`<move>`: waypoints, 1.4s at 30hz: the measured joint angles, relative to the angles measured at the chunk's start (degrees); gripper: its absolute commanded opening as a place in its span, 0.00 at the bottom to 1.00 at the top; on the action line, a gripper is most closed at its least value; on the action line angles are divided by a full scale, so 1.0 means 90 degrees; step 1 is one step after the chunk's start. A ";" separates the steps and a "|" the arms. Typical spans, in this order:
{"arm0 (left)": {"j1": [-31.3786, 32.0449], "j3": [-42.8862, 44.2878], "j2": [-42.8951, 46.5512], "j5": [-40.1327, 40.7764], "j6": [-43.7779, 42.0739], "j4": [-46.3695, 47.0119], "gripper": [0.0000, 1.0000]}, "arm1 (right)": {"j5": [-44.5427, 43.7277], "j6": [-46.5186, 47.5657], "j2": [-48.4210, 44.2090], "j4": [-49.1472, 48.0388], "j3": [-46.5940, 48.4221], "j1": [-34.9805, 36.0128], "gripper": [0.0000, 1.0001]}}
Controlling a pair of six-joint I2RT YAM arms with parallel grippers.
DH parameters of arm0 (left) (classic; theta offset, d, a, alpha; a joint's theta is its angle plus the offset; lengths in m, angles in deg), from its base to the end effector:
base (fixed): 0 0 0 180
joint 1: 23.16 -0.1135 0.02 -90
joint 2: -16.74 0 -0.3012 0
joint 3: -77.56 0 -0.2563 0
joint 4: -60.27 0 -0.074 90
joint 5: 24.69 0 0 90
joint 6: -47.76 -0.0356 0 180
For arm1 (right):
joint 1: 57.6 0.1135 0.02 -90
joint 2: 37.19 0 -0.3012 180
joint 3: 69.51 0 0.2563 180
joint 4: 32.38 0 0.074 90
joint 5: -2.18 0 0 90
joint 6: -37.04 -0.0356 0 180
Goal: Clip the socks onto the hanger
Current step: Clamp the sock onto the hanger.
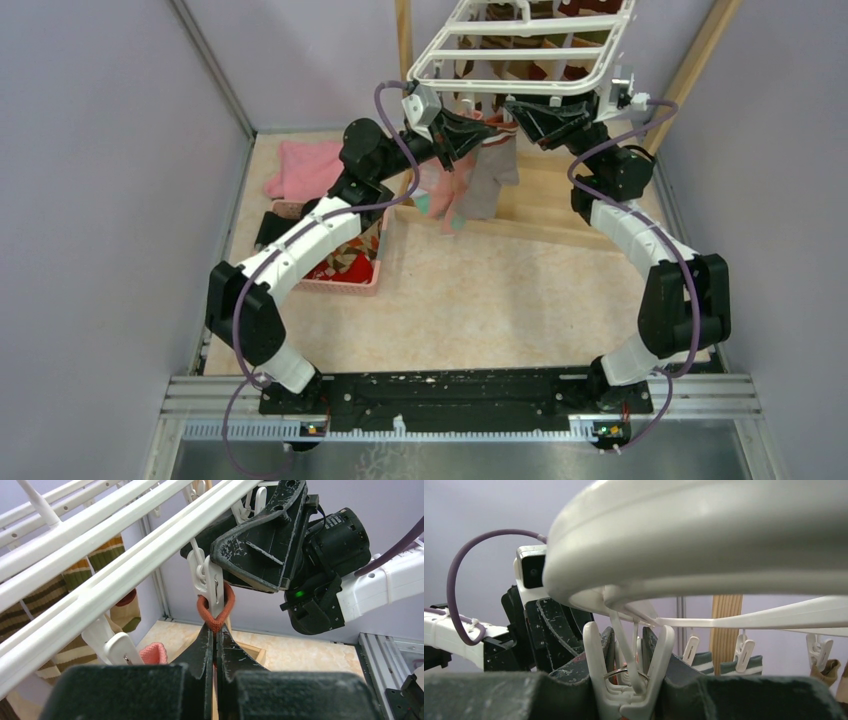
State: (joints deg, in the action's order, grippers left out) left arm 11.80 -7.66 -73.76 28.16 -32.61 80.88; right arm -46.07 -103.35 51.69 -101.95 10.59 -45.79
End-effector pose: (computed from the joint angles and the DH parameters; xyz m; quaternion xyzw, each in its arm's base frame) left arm 0.2918 -0.2303 0.4769 0.3738 0.4388 -0.4617 0.6742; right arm 0.3049 0.0880 0.4633 -0.2476 0.3363 0.5440 0.7278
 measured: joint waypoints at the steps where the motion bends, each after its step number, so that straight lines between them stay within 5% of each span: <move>1: 0.0000 -0.0002 -0.0015 -0.0012 0.0027 0.0012 0.00 | 0.0000 -0.0005 0.0005 -0.0002 0.0000 0.0000 0.02; 17: 0.0000 -0.0005 -0.0114 -0.0056 0.0260 0.0415 0.00 | -0.0002 -0.0022 0.0012 0.0000 0.0000 0.0000 0.07; 42: 0.0000 -0.0041 -0.0114 -0.0022 0.0129 0.0539 0.00 | 0.0041 -0.0027 0.0012 0.0022 0.0000 -0.0029 0.62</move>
State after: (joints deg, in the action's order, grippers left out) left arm 11.80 -8.04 -74.78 27.97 -31.45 85.74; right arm -45.69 -103.60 51.80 -101.76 10.59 -46.05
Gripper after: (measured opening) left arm 0.014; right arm 0.543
